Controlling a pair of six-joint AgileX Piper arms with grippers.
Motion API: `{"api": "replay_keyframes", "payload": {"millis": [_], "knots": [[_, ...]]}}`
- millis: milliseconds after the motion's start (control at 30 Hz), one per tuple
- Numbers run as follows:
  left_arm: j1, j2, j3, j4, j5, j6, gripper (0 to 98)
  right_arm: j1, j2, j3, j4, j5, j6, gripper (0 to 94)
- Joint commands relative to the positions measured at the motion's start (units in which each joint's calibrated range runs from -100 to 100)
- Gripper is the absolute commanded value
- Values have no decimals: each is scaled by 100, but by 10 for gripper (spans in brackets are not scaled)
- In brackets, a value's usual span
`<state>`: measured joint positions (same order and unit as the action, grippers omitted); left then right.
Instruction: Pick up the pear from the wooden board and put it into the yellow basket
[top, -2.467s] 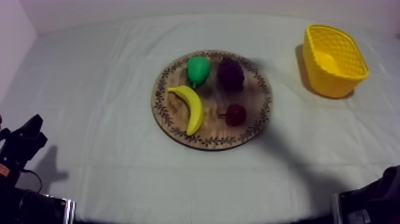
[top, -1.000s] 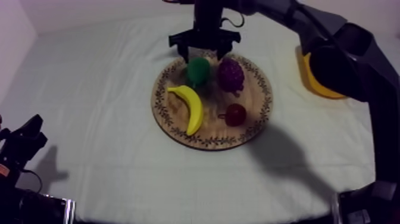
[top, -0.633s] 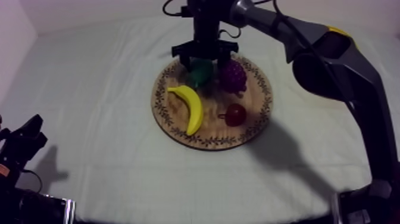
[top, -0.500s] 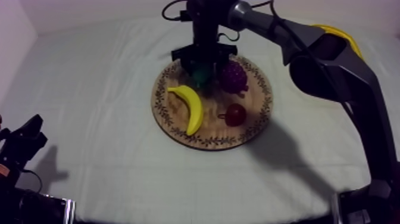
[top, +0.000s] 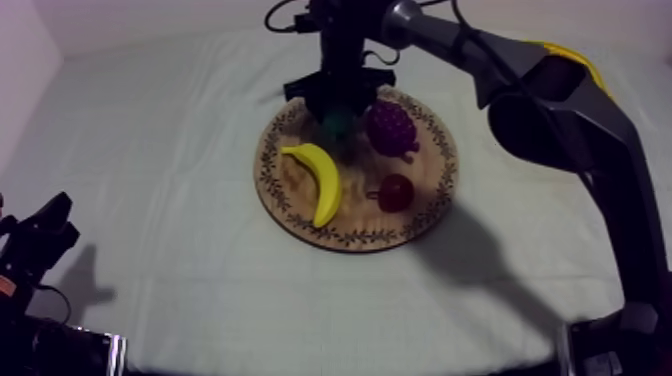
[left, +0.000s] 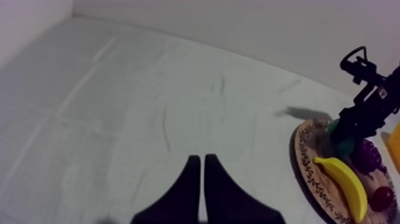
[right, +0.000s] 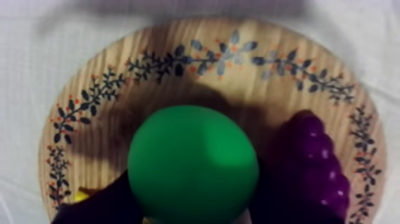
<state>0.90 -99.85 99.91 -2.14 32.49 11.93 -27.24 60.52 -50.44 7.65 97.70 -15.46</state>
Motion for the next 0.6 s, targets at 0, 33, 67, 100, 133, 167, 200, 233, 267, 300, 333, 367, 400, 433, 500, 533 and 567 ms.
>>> {"api": "replay_keyframes", "payload": {"millis": [0,33,67,100,133,167,200,233,267,300,333,367,400,433,500,533,567], "knots": [[0,2,-2,1,0,2,1,3,-299,212,11,6,14,315],[0,2,-2,1,0,2,1,4,-461,332,10,6,22,315],[0,2,-2,1,0,2,1,2,-646,463,10,3,31,316],[0,2,-2,1,0,2,1,-1,-852,592,10,1,44,316],[0,2,-2,1,0,2,1,-6,-1072,715,11,2,59,316],[0,2,-2,1,0,2,1,-9,-1306,835,17,5,74,316],[0,2,-2,1,0,2,1,-12,-1553,955,25,7,90,317],[0,2,-2,1,0,2,1,-13,-1808,1073,36,11,108,318],[0,2,-2,1,0,2,1,-10,-2062,1182,49,14,127,319],[0,2,-2,1,0,2,1,2,-2317,1288,61,19,148,319],[0,2,-2,1,0,2,1,19,-2569,1382,75,22,171,319],[0,2,-2,1,0,2,1,45,-2817,1472,86,24,196,318],[0,2,-2,1,0,2,1,77,-3054,1558,93,25,225,317],[0,2,-2,1,0,2,1,118,-3284,1641,99,26,255,317],[0,2,-2,1,0,2,1,218,-3694,1798,108,32,313,315],[0,2,-2,1,0,2,1,278,-3874,1873,116,33,341,314],[0,2,-2,1,0,2,1,348,-4036,1952,124,34,369,314]]}}
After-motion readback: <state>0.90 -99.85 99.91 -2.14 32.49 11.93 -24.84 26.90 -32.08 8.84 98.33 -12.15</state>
